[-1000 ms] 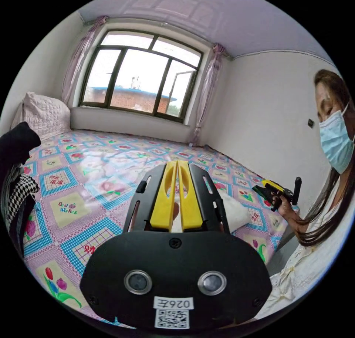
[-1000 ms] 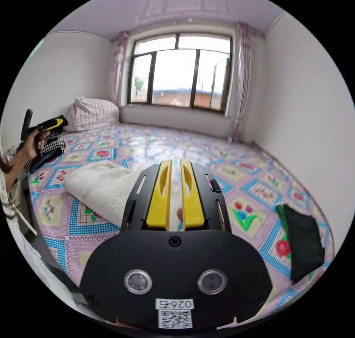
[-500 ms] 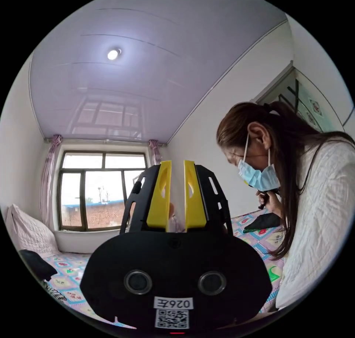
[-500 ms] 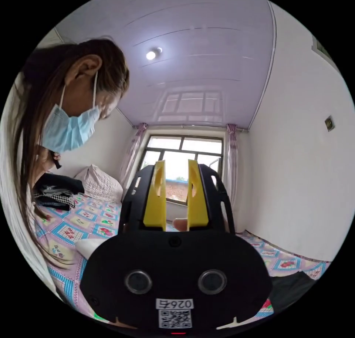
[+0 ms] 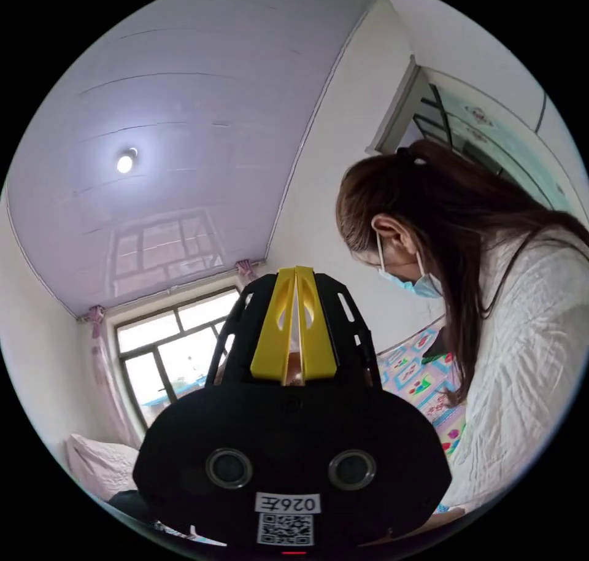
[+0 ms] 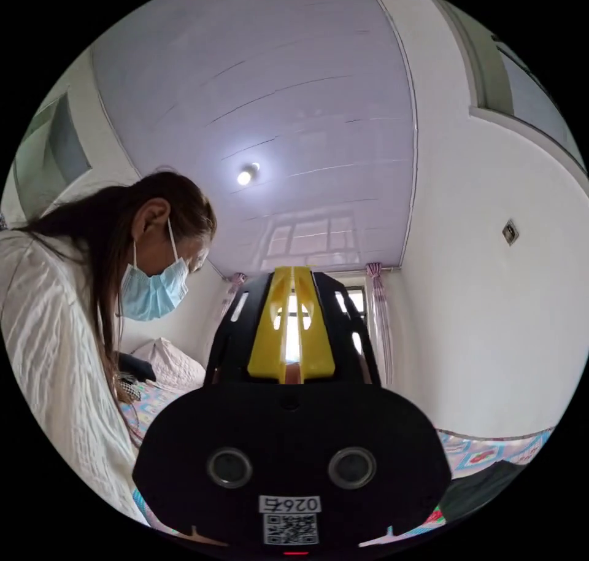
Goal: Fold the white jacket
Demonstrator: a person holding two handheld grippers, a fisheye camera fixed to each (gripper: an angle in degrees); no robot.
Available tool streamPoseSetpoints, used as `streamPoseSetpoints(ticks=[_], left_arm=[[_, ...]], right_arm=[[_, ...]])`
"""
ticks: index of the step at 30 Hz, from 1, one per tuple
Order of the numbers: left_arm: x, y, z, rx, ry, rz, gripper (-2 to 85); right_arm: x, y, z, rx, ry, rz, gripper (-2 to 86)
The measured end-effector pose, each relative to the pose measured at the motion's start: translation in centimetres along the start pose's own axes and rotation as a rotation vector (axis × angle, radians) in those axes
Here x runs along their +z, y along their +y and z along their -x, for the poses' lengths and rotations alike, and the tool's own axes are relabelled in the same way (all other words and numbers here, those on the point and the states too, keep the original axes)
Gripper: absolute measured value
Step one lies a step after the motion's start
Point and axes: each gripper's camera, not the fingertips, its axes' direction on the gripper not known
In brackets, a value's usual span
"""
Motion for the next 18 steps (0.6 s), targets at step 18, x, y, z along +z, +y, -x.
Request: streamPoseSetpoints(ticks=[18], left_arm=[[3.2,2.1,3.4,-0.113,-0.298,0.331,-0.8]], right_arm=[[1.3,3.1,-13.3,0.364,-0.113,0.091,-1.0]])
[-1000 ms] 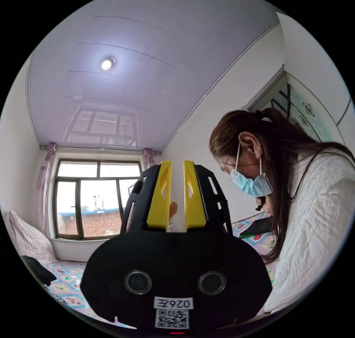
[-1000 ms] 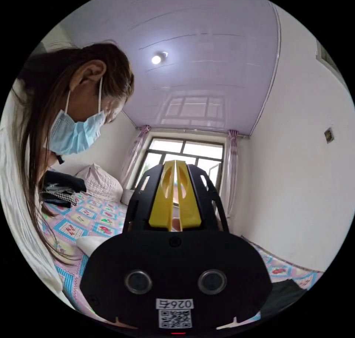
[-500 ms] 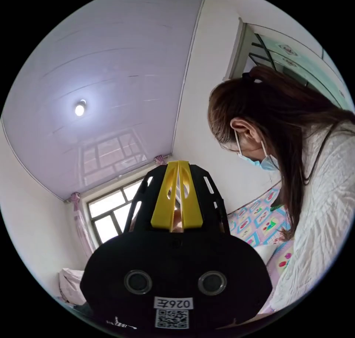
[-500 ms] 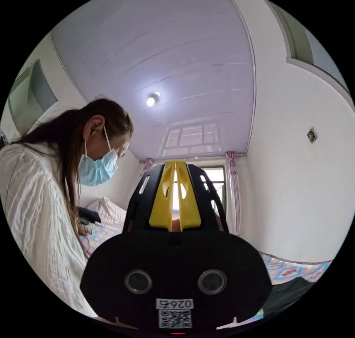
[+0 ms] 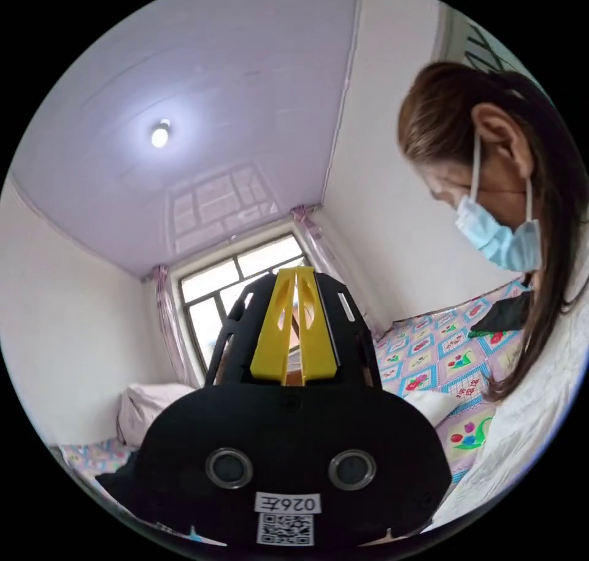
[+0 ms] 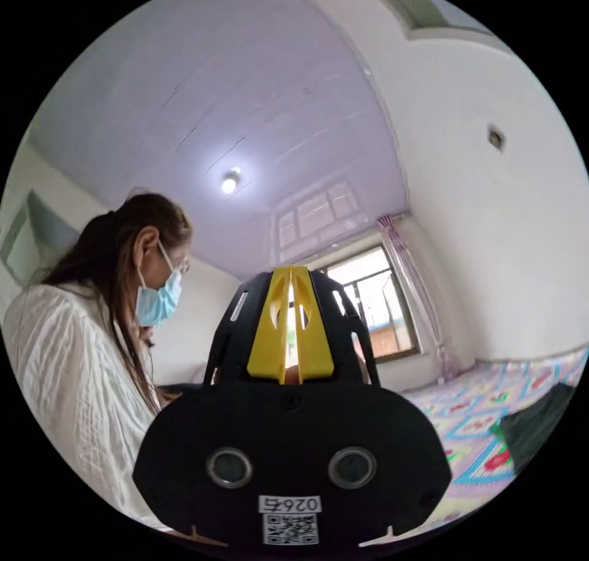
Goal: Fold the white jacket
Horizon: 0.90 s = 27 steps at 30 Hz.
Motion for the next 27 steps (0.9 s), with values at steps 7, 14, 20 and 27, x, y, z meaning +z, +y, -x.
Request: streamPoseSetpoints(ticks=[7,14,20,27], left_arm=[[10.3,14.6,9.2,-0.317,-0.211,0.49,-0.5],[16.8,36.1,14.2,-0.724,-0.027,0.935,5.6],[21.0,48.8,14.4,-0.912,0.068,1.11,12.5],[28.0,59.3,14.7,-1.12,0.217,1.214,16.1]], right_arm=[[4.8,9.5,-13.7,0.496,0.164,0.278,-1.0],[9.0,21.0,-23.5,0.919,0.196,0.499,-0.9],[15.2,25.6,-27.0,0.919,0.267,0.788,-0.7],[19.4,30.2,-31.3,0.976,0.403,0.972,4.8]])
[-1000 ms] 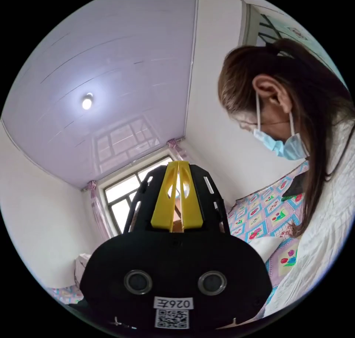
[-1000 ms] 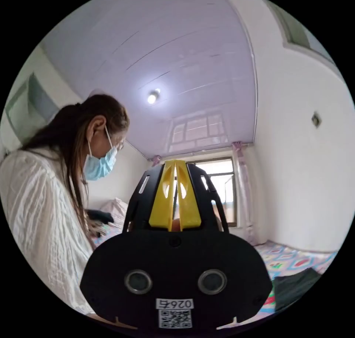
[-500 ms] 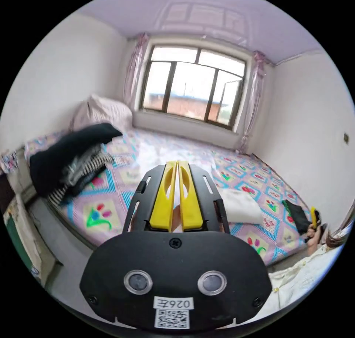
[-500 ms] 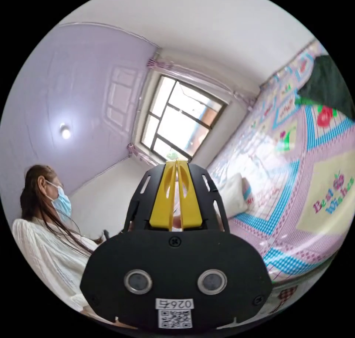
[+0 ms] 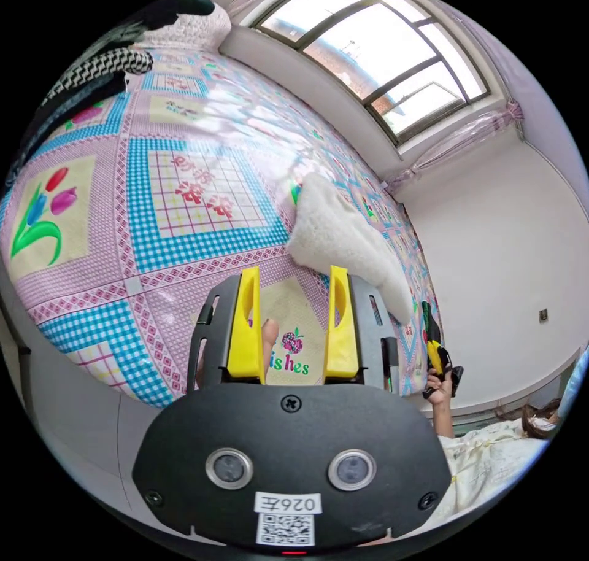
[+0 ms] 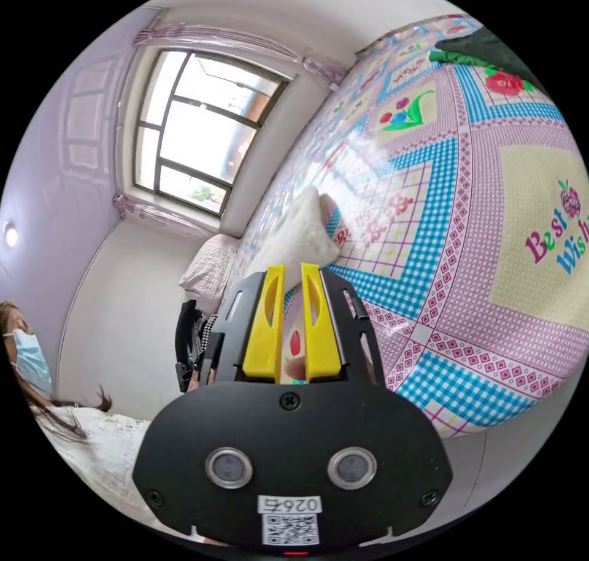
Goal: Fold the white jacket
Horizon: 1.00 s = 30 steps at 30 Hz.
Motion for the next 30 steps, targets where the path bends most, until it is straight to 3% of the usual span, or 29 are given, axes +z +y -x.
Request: streamPoseSetpoints(ticks=[13,18,25,30], left_arm=[[11.3,-11.7,3.1,-0.147,0.189,0.077,16.6],[14.4,-15.3,2.9,-0.158,0.243,0.101,16.1],[17.4,-19.4,2.0,-0.146,0.2,0.219,13.7],[17.8,-20.4,1.5,-0.095,0.169,0.247,13.7]], right_arm=[[8.4,-10.5,-2.8,0.202,-0.05,0.069,10.7],[9.5,-12.6,-4.3,0.315,-0.136,-0.005,10.1],[9.0,-14.8,-3.5,0.357,-0.144,-0.041,13.5],[6.7,-13.3,-2.3,0.37,-0.011,-0.08,16.4]])
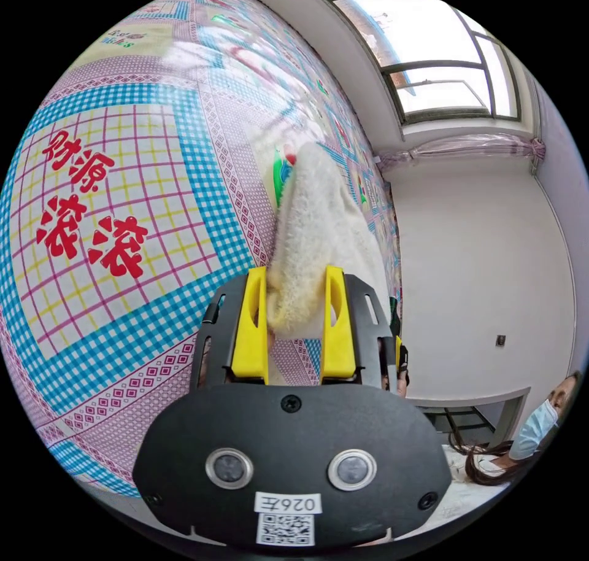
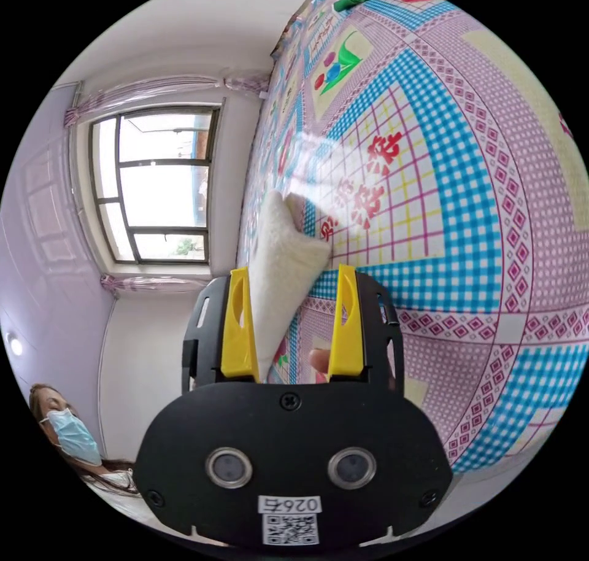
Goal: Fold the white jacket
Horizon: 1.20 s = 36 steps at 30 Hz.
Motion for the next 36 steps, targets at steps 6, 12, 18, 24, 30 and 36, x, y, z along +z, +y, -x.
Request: streamPoseSetpoints(ticks=[6,12,18,24,30,36], left_arm=[[1.8,-2.2,-1.7,0.068,-0.024,0.052,14.9],[5.0,-5.5,-4.2,0.146,-0.095,0.17,10.8],[6.2,-6.0,-5.5,0.172,-0.091,0.183,7.4],[5.3,-1.9,-5.7,0.176,-0.072,0.292,7.2],[2.6,3.4,-4.0,0.132,-0.027,0.381,9.4],[2.7,-0.5,-6.3,0.285,-0.139,0.443,18.9]], right_arm=[[3.3,-2.0,-0.6,0.034,-0.108,0.034,15.2],[7.2,-4.1,-0.4,0.057,-0.085,0.086,7.7],[6.8,-2.2,-1.5,0.055,-0.087,0.087,1.2],[1.9,3.1,-2.5,0.03,-0.019,0.13,0.8],[-4.7,9.4,-4.0,-0.082,0.138,0.201,4.6],[-9.2,7.2,-2.2,-0.299,0.147,0.146,11.4]])
